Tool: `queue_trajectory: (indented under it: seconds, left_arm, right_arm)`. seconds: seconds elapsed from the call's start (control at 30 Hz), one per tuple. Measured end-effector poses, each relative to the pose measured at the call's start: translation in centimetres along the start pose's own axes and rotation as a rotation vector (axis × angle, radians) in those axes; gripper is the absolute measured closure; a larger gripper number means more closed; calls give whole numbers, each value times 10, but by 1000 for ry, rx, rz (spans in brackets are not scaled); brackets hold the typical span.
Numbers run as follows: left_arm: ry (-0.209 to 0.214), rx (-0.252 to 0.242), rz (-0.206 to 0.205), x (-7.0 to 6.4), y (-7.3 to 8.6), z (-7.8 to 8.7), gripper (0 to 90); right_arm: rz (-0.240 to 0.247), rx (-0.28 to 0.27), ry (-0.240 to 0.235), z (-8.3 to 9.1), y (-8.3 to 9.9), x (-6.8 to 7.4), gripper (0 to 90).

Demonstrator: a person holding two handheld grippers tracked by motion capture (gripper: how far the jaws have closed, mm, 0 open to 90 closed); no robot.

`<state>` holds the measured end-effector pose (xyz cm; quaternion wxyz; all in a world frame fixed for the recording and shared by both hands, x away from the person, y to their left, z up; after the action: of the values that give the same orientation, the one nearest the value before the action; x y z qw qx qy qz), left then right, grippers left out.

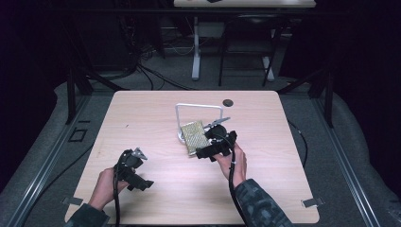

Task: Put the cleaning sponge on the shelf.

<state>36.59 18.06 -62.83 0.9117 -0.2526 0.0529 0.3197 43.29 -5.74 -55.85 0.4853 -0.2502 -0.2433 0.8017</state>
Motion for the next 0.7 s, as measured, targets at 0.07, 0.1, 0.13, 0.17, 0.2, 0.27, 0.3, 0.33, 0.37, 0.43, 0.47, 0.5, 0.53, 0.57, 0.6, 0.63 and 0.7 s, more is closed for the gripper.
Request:
queue_trajectory:
  seconds: [0.07, 0.1, 0.13, 0.17, 0.2, 0.27, 0.3, 0.33, 0.37, 0.43, 0.47, 0.5, 0.53, 0.57, 0.6, 0.63, 0.7]
  left_arm:
    - [-1, 2, -2, 0, 0, 0, 26]
    - [-2, 5, -5, 0, 0, 0, 26]
    - [-1, 5, -5, -1, 0, 0, 26]
    - [-1, 5, -6, -1, 0, 0, 26]
    - [0, 5, -6, -1, 0, 0, 26]
    - [0, 4, -6, -1, 0, 0, 26]
    - [0, 4, -6, -1, 0, 0, 26]
    - [0, 4, -5, -1, 0, -1, 26]
    - [0, 4, -3, -1, 0, -1, 26]
    - [1, 10, -9, -1, 0, -1, 26]
    - [1, 10, -9, -1, 0, -1, 26]
    - [-1, 10, -9, -2, 0, -2, 26]
    - [0, 10, -8, -2, -1, -2, 26]
    - [-1, 11, -11, -2, -1, -2, 26]
    - [-1, 12, -12, -2, -1, -2, 26]
    - [0, 12, -12, -2, -1, -3, 25]
    - [0, 17, -13, -2, -1, -3, 25]
  right_arm:
    - [4, -7, 11, 8, 3, -6, 0]
    - [11, -8, 10, 12, 5, -9, 0]
    - [10, -12, 7, 17, 8, -12, 0]
    - [9, -12, 6, 20, 10, -14, 0]
    - [6, -7, 1, 26, 18, -19, 0]
    - [9, -7, 2, 28, 22, -23, 0]
    - [8, -4, 8, 32, 31, -31, 0]
    - [8, -4, 8, 32, 31, -31, 0]
    - [2, 0, 9, 33, 36, -34, 0]
    - [-26, 10, 7, 37, 51, -46, 0]
    - [-26, 10, 7, 37, 51, -46, 0]
    - [-29, 16, 16, 39, 60, -54, 0]
    - [-29, 16, 16, 39, 60, -54, 0]
    - [-40, 20, 21, 42, 69, -60, 0]
    - [-40, 20, 21, 42, 69, -60, 0]
    - [-47, 15, 28, 43, 73, -64, 0]
    - [-62, 23, 36, 48, 85, -74, 0]
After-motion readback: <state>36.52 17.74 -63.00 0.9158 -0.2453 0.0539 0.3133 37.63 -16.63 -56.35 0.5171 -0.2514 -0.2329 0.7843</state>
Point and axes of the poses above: each handheld gripper's, and its own axes: z roughly backward along the jaws, y roughly out of its underside, x roughly to its left, the point moved 10 cm from there along -z, roughly forward along the jaws, and after that the axes turned 14 degrees about y, right-handed, at the moved point
